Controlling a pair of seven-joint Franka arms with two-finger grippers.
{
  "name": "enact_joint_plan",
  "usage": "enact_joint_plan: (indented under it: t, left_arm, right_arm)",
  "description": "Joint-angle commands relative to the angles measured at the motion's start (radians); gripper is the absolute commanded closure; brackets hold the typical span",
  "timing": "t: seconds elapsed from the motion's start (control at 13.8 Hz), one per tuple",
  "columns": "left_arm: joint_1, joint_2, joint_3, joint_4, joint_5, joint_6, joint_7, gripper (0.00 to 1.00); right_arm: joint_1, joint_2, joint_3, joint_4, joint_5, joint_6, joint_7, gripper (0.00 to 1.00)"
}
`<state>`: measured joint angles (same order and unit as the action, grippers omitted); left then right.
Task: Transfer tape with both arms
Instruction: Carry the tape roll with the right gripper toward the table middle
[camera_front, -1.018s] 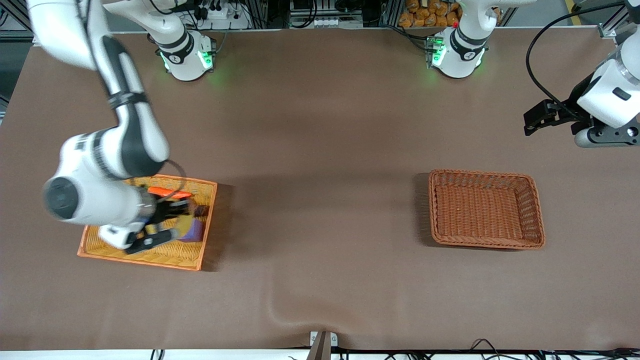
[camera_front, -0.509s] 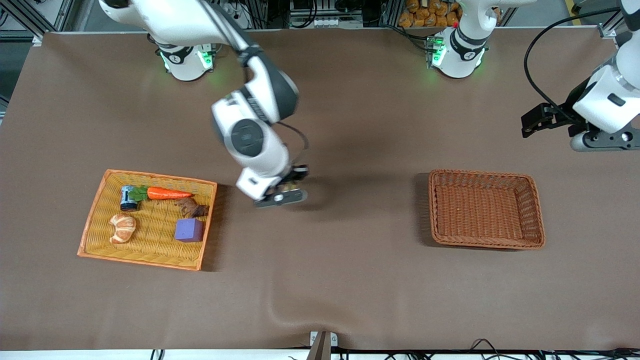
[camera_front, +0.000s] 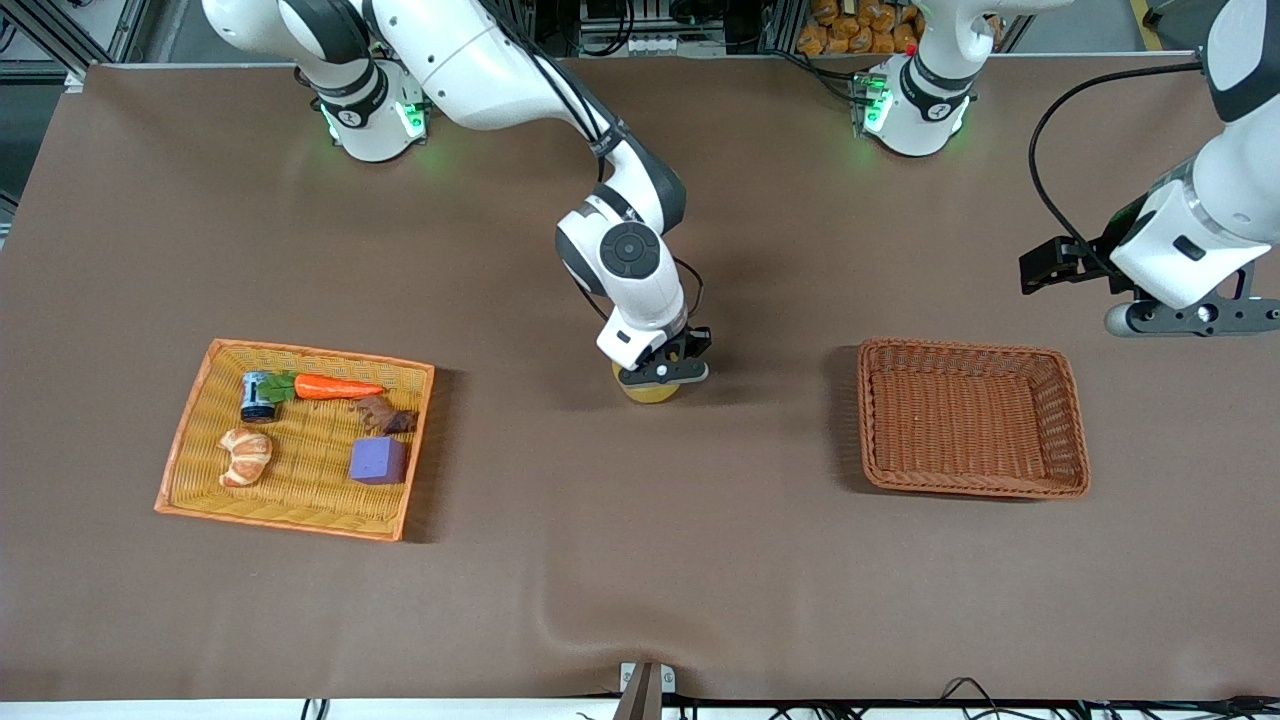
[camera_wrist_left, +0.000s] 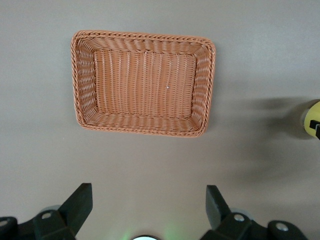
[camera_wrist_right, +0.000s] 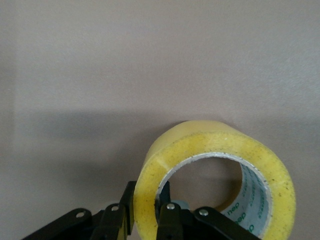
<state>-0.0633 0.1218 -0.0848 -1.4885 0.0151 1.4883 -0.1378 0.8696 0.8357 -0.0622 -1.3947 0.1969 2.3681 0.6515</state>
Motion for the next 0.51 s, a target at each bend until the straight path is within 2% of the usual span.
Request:
enact_joint_plan:
  t: [0.0,0.07,0.22,0.29,0.44]
  left_arm:
    - [-0.007,0.005,-0.001,0.016,-0.017,-0.002,-0.014,0.0]
    - [-0.007,0.005,0.0,0.016,-0.017,-0.002,-0.016,0.0]
    - [-0.012,0.007,-0.001,0.017,-0.017,-0.002,-0.017,0.0]
    - [-0.029,0.015,0.0,0.017,-0.018,-0.002,-0.019,0.0]
    - [-0.082,0.045,0.0,0.02,-0.02,0.013,-0.02,0.0]
  right_arm:
    - [0.012,0.007,-0.014,0.042,0.01,-0.024,0.048,0.57]
    - [0.009,0.0,-0.016,0.043,0.01,-0.024,0.072,0.41]
    - [-0.02,-0.024,-0.021,0.04,0.015,-0.032,0.076,0.0]
    - [-0.049,-0.064,-0.021,0.019,0.016,-0.084,0.079,0.0]
    - [-0.107,-0.186,-0.034,0.004,-0.002,-0.302,0.068,0.0]
